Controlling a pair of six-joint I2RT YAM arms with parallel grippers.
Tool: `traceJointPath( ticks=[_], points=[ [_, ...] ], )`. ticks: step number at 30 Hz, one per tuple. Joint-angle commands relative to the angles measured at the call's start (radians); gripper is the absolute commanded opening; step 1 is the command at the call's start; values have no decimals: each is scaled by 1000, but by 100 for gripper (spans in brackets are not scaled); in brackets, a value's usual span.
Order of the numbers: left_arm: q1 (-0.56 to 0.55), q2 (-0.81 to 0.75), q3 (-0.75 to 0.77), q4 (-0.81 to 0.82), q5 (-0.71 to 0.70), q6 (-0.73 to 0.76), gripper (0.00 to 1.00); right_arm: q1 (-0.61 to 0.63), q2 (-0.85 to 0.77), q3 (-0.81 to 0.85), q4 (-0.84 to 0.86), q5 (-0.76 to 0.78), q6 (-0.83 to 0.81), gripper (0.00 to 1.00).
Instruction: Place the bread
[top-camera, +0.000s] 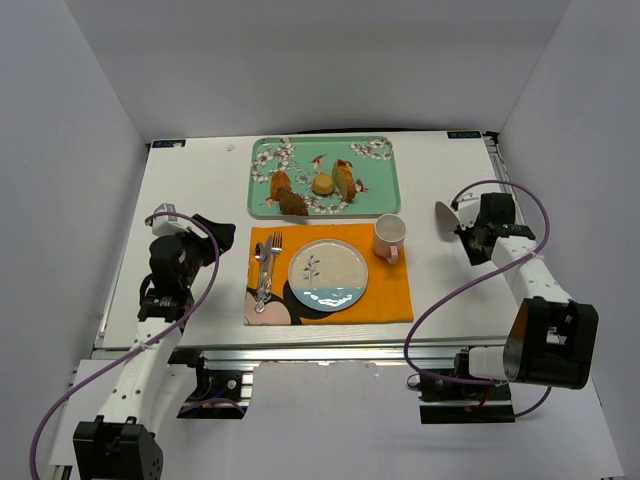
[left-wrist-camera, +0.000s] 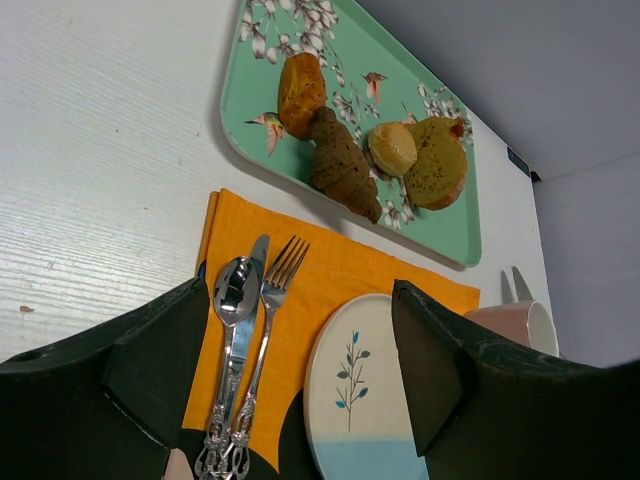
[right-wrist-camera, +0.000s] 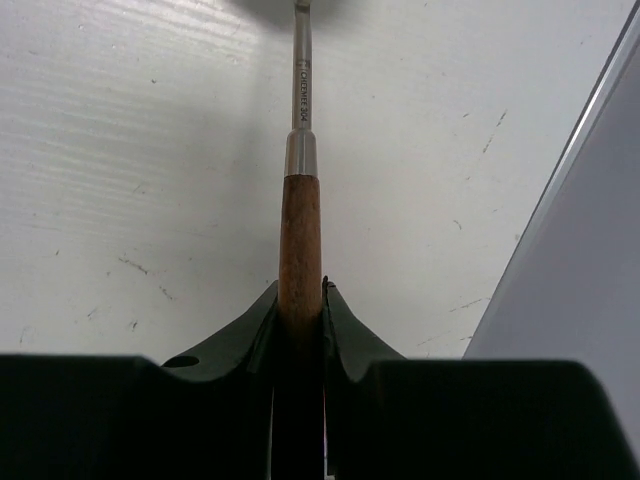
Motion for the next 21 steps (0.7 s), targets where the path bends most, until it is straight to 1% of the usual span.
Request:
traceJointPath(
  ticks=[1, 4, 8, 10, 11, 13, 15, 16, 20, 21],
  points=[
    [1, 3, 26, 12, 5, -5, 83, -13, 3, 73, 59, -36, -24, 7],
    [1, 12, 31, 44, 8, -7, 83, -16, 9, 102, 73, -60, -41, 0],
    [0, 26, 39, 48, 9, -7, 83, -16, 29, 165, 81, -94, -79, 0],
    [0, 35, 43, 53, 11, -7, 83, -16, 43, 218, 75, -169, -113, 0],
    [0, 38, 46, 53, 14, -7, 83, -14, 63, 241, 62, -198, -165, 0],
    [1, 50, 57, 52, 18, -2, 83, -14, 88, 316, 41, -285, -212, 0],
    [1, 56, 66, 47, 20, 1, 83, -7, 140, 367, 38, -315, -254, 0],
    [1, 59, 71, 44, 20, 4, 83, 2, 161, 422, 35, -316, -266, 0],
    [1, 72, 91, 38, 15, 6, 83, 62, 308, 553, 4, -300, -323, 0],
    [1, 73, 92, 38, 15, 4, 83, 96, 331, 573, -1, -290, -363, 0]
  ],
)
